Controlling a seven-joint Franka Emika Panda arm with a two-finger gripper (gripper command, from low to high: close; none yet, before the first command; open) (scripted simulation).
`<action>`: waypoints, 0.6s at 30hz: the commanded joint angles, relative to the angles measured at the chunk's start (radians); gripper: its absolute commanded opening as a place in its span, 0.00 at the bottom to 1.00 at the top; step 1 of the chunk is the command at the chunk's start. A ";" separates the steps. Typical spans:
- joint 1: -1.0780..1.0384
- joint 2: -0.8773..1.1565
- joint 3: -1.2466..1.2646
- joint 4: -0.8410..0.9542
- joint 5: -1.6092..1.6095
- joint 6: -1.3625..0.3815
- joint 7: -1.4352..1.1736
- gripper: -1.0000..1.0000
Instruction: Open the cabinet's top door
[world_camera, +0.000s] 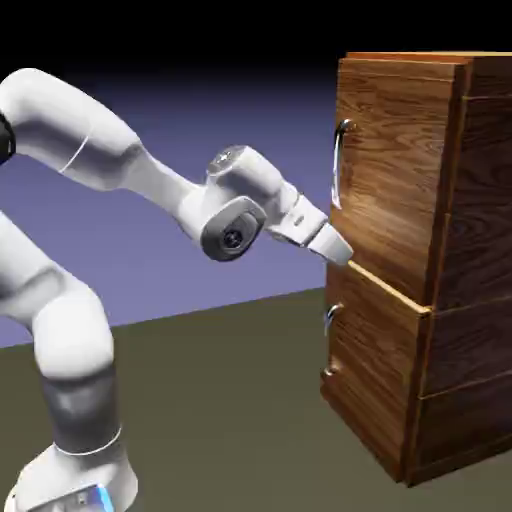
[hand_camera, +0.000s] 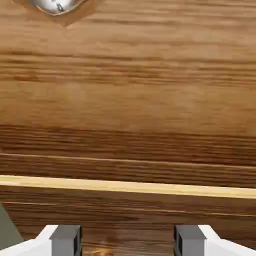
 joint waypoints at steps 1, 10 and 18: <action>-0.007 -0.005 0.008 0.004 0.044 -0.001 -0.037 0.50; -0.072 -0.052 0.081 0.043 0.435 -0.005 -0.365 0.50; -0.129 -0.094 0.147 0.078 0.783 -0.009 -0.658 0.50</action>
